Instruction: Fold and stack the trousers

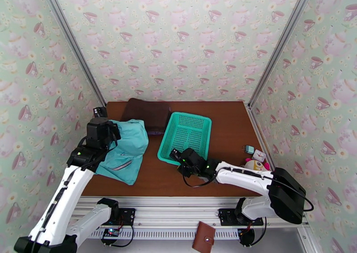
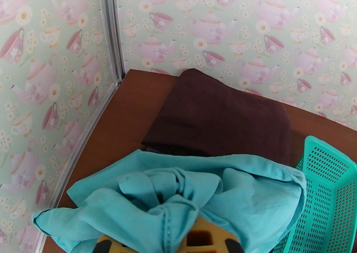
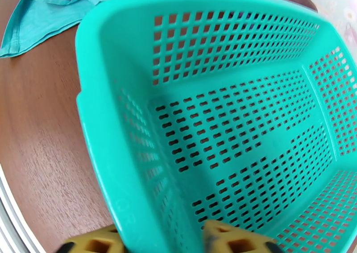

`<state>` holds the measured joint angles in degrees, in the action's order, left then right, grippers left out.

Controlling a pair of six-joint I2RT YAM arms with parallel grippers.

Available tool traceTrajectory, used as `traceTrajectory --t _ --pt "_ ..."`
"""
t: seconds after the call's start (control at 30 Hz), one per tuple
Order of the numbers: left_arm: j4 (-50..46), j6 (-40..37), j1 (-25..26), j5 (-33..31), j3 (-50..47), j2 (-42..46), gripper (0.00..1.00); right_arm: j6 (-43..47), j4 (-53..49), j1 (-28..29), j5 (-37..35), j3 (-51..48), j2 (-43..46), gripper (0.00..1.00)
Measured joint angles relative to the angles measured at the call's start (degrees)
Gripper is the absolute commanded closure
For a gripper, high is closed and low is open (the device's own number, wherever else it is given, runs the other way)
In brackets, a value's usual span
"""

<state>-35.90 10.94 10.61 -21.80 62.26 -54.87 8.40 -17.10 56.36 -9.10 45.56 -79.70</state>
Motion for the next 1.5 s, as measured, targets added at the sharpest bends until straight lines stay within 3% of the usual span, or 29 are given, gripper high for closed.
traceTrajectory --t 0.13,0.33,0.5,0.6,0.7,0.83,1.13,1.43,1.5 --pt "0.87 -0.04 0.00 0.20 -0.42 0.22 1.00 1.09 -3.04 0.00 0.52 1.16 0.20 0.65" --pt "1.70 -0.46 0.11 0.22 -0.85 0.33 1.00 1.36 -7.82 0.52 -1.05 1.33 5.46 0.88" --pt "2.19 -0.46 0.76 0.26 -1.22 0.76 1.00 -1.38 -8.94 -2.75 -5.40 2.03 9.01 0.87" --pt "2.29 -0.46 1.14 0.52 -1.22 0.96 1.00 -4.76 -8.61 -7.87 -9.49 4.79 7.65 0.89" --pt "2.78 -0.46 1.75 1.01 -1.88 1.38 1.00 -7.82 -9.40 -13.66 -13.27 11.58 1.57 0.89" --pt "3.37 -1.09 3.54 1.97 -3.32 2.36 1.00 -11.52 -11.41 -20.74 -15.89 27.28 -12.94 0.90" --pt "4.46 -2.67 6.38 3.21 -4.24 4.11 1.00 -14.67 -21.49 -30.03 -18.43 63.01 -41.40 0.89" --pt "5.40 -2.95 7.13 7.72 -4.33 3.34 1.00 -16.79 -29.49 -35.23 -17.18 81.50 -55.49 0.87" --pt "5.53 -2.80 8.02 9.49 -4.33 2.21 1.00 -16.98 -30.12 -35.80 -16.17 82.12 -56.54 0.81"
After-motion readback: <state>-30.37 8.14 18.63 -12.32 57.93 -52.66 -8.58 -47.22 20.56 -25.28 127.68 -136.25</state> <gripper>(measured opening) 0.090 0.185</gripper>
